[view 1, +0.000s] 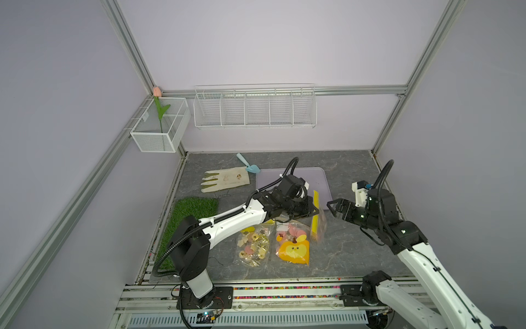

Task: Pour cookies out of the ziploc bag
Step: Open the ziploc bag at the center of the board.

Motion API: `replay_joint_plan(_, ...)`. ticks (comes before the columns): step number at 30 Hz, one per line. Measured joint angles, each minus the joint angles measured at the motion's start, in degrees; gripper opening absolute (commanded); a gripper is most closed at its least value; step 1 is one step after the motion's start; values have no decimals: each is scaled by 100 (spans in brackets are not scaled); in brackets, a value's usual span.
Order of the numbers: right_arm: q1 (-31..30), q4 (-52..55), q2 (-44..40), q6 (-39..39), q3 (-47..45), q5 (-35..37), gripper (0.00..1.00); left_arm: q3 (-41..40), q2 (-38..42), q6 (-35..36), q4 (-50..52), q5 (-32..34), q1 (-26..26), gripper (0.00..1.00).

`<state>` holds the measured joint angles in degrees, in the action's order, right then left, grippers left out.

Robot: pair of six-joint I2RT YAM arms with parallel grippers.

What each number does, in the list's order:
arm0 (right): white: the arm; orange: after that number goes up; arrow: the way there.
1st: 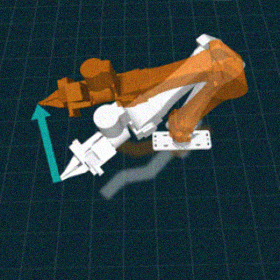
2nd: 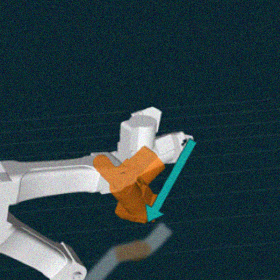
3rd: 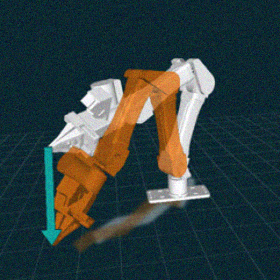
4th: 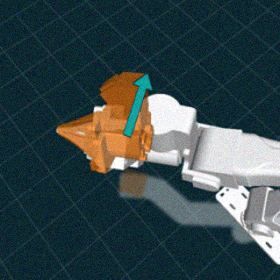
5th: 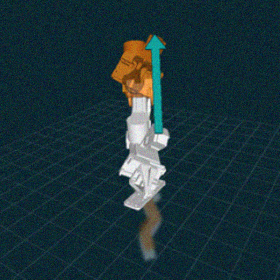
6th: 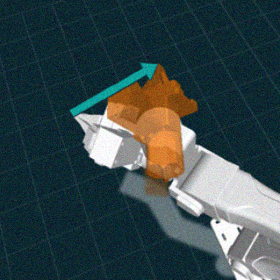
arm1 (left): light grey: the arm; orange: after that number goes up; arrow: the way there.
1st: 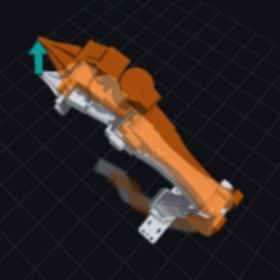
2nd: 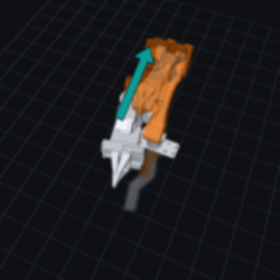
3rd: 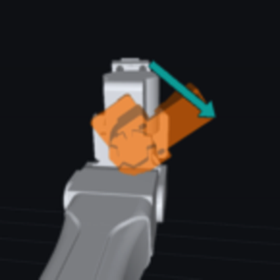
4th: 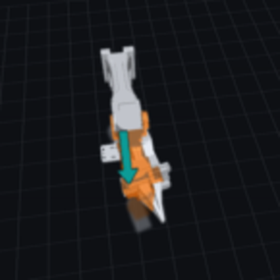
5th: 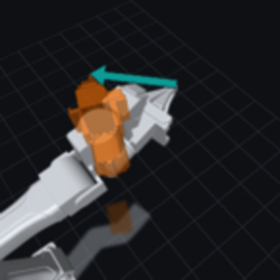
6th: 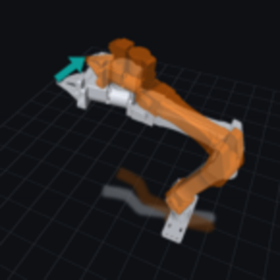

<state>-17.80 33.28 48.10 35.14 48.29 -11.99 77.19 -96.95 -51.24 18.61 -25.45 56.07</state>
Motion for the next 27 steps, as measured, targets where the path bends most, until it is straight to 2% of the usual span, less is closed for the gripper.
replay_joint_plan(9,48,-212,223,138,-57,-640,75,304,-205,356,466,291,382,6)
replay_joint_plan(19,48,-391,446,424,-326,-785,65,844,-455,704,938,719,597,7)
replay_joint_plan(27,55,-614,601,638,-387,-782,56,885,-468,879,1137,901,664,8)
